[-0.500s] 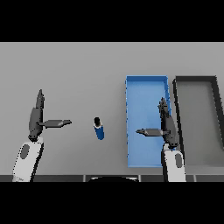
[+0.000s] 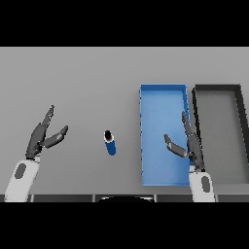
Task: Pick up the blue pipe and place it into the blue bin.
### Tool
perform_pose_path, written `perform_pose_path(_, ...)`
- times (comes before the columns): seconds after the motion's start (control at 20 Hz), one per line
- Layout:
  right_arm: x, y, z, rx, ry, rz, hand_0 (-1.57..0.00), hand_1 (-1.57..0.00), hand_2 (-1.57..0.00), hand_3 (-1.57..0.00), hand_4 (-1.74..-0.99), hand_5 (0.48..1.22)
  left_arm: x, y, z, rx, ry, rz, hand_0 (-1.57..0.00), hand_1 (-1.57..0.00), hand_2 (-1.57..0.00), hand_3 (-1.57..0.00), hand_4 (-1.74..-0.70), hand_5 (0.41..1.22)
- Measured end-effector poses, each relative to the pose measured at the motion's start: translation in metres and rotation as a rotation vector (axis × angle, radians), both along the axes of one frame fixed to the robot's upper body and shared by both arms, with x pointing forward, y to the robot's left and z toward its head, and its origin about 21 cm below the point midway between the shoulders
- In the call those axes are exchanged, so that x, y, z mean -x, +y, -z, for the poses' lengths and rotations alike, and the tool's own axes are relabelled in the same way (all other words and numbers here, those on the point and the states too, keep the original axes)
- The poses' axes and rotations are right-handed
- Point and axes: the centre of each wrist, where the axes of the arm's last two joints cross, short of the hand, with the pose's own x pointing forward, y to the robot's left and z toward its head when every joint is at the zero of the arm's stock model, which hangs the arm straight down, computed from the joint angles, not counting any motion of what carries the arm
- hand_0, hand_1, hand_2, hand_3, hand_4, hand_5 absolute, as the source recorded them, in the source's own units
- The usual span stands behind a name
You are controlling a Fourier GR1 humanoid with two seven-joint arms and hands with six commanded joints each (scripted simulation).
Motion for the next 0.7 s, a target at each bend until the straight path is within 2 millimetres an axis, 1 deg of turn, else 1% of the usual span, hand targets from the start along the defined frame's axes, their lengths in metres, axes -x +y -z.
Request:
perform_pose_path(0.1,0.007,0.000,0.002,0.020,0.014,-0.009,0.00,0.00,0.00,0.00,-1.206,0.625,0.000,0.005,-0.002,-0.004,-0.005,0.026,0.00,0.00,0.00,0.00,-0.96,0.594)
perform_pose_path(0.15,0.006,0.001,0.002,0.018,0.024,-0.001,0.00,0.00,0.00,0.00,-1.203,0.625,-0.001,0.008,-0.003,0.000,-0.003,0.038,0.00,0.00,0.00,0.00,-0.96,0.593)
perform_pose_path(0.2,0.005,-0.001,-0.002,0.020,0.016,0.000,0.00,0.00,0.00,0.00,-1.197,0.621,0.001,0.006,-0.003,0.014,0.001,0.071,0.00,0.00,0.00,0.00,-0.97,0.594)
perform_pose_path(0.25,0.005,0.002,-0.002,0.025,0.024,-0.007,0.00,0.00,0.00,0.00,-1.192,0.621,0.003,0.010,-0.006,0.022,-0.009,0.103,0.00,0.00,0.00,0.00,-0.98,0.584)
perform_pose_path(0.3,0.006,0.001,-0.004,0.029,0.025,-0.007,0.00,0.00,0.00,0.00,-1.181,0.619,0.004,0.009,-0.007,0.016,0.008,0.144,0.00,0.00,0.00,0.00,-0.99,0.573)
perform_pose_path(0.35,0.006,0.000,-0.005,0.041,0.008,-0.009,0.00,0.00,0.00,0.00,-1.180,0.617,0.011,0.009,-0.010,0.004,0.016,0.183,0.00,0.00,0.00,0.00,-1.01,0.561)
perform_pose_path(0.4,0.005,0.002,-0.004,0.033,0.022,-0.011,0.00,0.00,0.00,0.00,-1.179,0.616,0.015,0.006,-0.012,-0.010,0.040,0.232,0.00,0.00,0.00,0.00,-1.03,0.549)
perform_pose_path(0.45,0.004,-0.001,-0.003,0.033,0.027,-0.008,0.00,0.00,0.00,0.00,-1.176,0.615,0.017,0.002,-0.013,-0.012,0.054,0.269,0.00,0.00,0.00,0.00,-1.05,0.535)
perform_pose_path(0.5,0.003,-0.001,-0.003,0.035,0.031,-0.009,0.00,0.00,0.00,0.00,-1.174,0.616,0.022,-0.009,-0.008,-0.004,0.073,0.309,0.00,0.00,0.00,0.00,-1.07,0.522)
perform_pose_path(0.55,0.003,-0.001,-0.003,0.035,0.028,-0.008,0.00,0.00,0.00,0.00,-1.173,0.616,0.025,-0.015,-0.006,-0.004,0.089,0.342,0.00,0.00,0.00,0.00,-1.10,0.510)
perform_pose_path(0.6,0.003,0.001,-0.002,0.028,0.034,-0.013,0.00,0.00,0.00,0.00,-1.164,0.617,0.025,-0.024,-0.006,-0.001,0.126,0.376,0.00,0.00,0.00,0.00,-1.11,0.497)
perform_pose_path(0.65,0.001,0.001,-0.004,0.045,0.032,-0.009,0.00,0.00,0.00,0.00,-1.174,0.618,0.029,-0.037,-0.006,-0.007,0.141,0.407,0.00,0.00,0.00,0.00,-1.13,0.485)
perform_pose_path(0.7,0.002,-0.001,-0.002,0.035,0.039,-0.008,0.00,0.00,0.00,0.00,-1.182,0.618,0.034,-0.042,-0.001,-0.026,0.163,0.417,0.00,0.00,0.00,0.00,-1.13,0.475)
